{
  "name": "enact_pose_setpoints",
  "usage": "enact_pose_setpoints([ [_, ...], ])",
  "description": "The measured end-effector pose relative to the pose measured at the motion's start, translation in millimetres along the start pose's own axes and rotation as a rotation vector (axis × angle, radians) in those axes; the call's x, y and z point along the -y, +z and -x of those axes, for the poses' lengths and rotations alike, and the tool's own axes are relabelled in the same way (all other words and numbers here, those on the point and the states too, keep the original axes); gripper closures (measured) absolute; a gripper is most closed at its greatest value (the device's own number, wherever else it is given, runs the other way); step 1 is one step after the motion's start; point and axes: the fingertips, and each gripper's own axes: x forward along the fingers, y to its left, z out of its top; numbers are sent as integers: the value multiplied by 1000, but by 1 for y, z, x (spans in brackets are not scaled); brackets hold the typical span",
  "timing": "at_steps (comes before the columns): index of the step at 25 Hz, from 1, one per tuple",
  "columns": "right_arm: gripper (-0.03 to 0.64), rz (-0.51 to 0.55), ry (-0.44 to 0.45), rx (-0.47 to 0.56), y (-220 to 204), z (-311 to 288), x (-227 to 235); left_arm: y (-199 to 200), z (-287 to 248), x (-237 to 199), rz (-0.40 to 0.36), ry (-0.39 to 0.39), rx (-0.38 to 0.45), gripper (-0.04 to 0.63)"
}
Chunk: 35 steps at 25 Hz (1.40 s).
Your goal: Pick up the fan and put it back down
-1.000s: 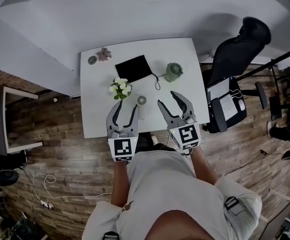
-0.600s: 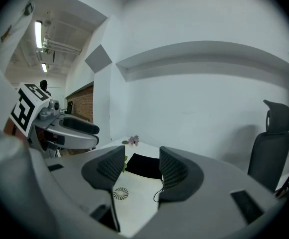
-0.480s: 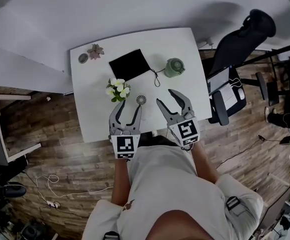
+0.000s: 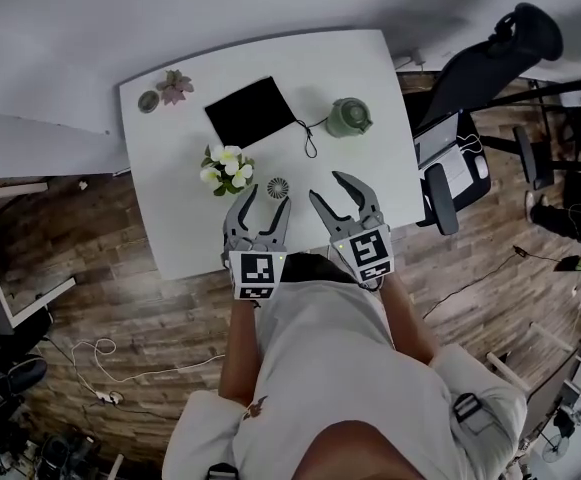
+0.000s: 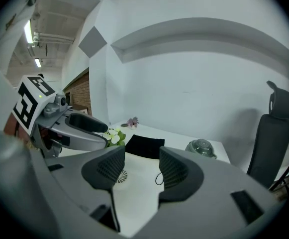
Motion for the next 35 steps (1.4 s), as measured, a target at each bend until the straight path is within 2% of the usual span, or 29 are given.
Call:
enact_pose_setpoints([
  [7, 397, -14, 1, -57, -27, -11, -2, -47, -23, 8, 33, -38, -110, 334],
  [18, 397, -44, -1, -139, -62, -29, -5, -97, -53, 10, 61, -72, -239, 302],
  [35, 397, -86, 8, -242, -100, -56, -6, -147, -91, 13, 90, -170, -396, 227],
])
